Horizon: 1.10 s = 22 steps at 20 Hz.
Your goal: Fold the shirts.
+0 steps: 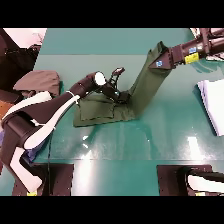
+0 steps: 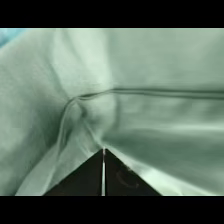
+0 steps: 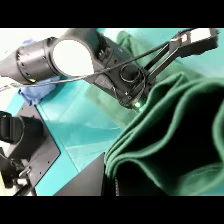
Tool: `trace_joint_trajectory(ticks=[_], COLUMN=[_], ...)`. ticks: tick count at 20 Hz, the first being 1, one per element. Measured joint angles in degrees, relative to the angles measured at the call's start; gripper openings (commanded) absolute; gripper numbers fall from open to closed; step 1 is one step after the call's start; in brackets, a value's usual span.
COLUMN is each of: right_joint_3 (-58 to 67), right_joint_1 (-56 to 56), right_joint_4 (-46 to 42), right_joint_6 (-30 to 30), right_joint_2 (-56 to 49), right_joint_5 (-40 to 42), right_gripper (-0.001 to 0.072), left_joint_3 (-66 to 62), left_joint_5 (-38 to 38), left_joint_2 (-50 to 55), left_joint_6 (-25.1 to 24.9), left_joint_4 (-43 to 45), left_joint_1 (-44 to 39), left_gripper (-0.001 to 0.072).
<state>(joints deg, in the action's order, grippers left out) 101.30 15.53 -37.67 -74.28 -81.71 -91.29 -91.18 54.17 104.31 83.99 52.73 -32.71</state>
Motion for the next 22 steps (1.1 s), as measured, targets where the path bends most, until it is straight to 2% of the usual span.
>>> trace_joint_trajectory(ticks=[5,9,10,12,14,16,19,22], right_joint_3=[0.1,0.5,1.1,3.9,8.2,12.3,13.0,6.2], right_joint_1=[7.9,19.0,22.0,28.0,32.9,35.6,35.6,31.3], right_joint_4=[0.1,0.4,0.5,0.7,0.6,0.2,-4.9,-13.3], right_joint_6=[1.1,3.5,4.2,6.2,8.0,9.0,8.0,4.9], right_joint_2=[-3.2,-9.1,-11.1,-16.3,-21.6,-25.2,-25.7,-21.7], right_joint_5=[2.2,10.0,12.8,18.4,22.7,23.8,20.3,15.5], right_gripper=[0.0014,0.0039,0.0155,0.0556,0.0573,0.0495,0.0481,0.0481], left_joint_3=[-0.1,-0.1,-0.1,-0.1,-0.1,-0.1,-0.1,0.5], left_joint_5=[3.1,6.6,7.2,8.3,9.4,11.2,16.3,21.6], left_joint_2=[-9.1,-18.4,-20.5,-24.5,-27.7,-30.0,-31.8,-32.1], left_joint_6=[0.0,-1.2,-1.4,-2.1,-2.4,-3.1,-4.7,-6.3], left_joint_4=[4.7,6.9,7.3,7.9,8.3,8.5,9.0,9.4], left_joint_1=[8.3,18.8,21.2,25.5,29.3,32.3,34.6,35.5], left_gripper=[0.0027,0.0028,0.0028,0.0028,0.0028,0.0028,0.0028,0.0028])
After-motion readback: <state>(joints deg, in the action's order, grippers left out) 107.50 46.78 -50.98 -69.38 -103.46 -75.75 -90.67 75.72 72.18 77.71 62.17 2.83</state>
